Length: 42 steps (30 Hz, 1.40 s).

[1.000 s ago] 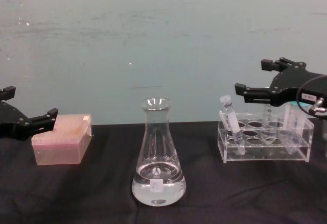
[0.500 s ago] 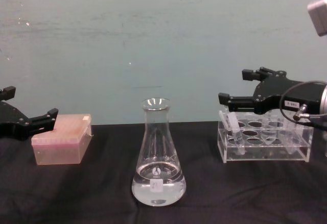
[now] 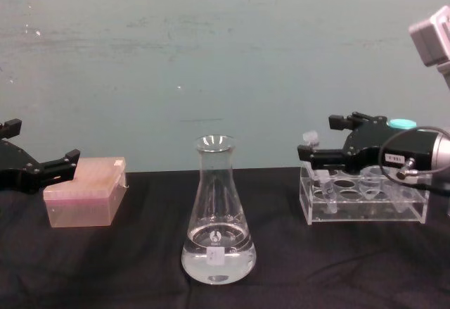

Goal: Pour the liquid from the test tube into the beaker using one hand.

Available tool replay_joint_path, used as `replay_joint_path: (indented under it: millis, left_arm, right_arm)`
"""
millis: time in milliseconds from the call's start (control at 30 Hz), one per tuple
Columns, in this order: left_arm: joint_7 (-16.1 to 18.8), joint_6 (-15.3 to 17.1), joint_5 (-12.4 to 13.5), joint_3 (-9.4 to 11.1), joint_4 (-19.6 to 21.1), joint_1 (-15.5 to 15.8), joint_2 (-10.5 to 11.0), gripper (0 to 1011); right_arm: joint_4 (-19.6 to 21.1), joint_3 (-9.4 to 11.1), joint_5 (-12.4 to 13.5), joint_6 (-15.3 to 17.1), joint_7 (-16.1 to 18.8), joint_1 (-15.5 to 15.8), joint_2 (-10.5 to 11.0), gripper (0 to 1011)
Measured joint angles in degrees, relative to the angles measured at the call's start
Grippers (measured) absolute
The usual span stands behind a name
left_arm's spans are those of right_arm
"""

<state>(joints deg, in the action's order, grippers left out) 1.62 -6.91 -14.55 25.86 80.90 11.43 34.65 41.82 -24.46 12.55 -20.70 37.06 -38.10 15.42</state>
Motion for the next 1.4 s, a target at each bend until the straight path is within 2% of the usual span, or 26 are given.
replay_joint_path:
  millis: [133,267,933,1400]
  left_arm:
    - [0.0,0.0,0.0,0.0,0.0,0.0,0.0,1000]
    - [0.0,0.0,0.0,0.0,0.0,0.0,0.0,1000]
    - [0.0,0.0,0.0,0.0,0.0,0.0,0.0,1000]
    - [0.0,0.0,0.0,0.0,0.0,0.0,0.0,1000]
  right_arm:
    - [-3.3,0.1,-0.2,-0.6,0.9,-1.3,-0.9,1003]
    - [-4.9,0.1,-0.5,-1.0,1.2,-1.9,-1.4,1003]
    - [-7.8,0.2,-2.5,-1.2,1.4,-3.6,-2.6,1003]
    - [-11.5,0.4,-3.3,-1.1,1.8,-5.4,-3.6,1002]
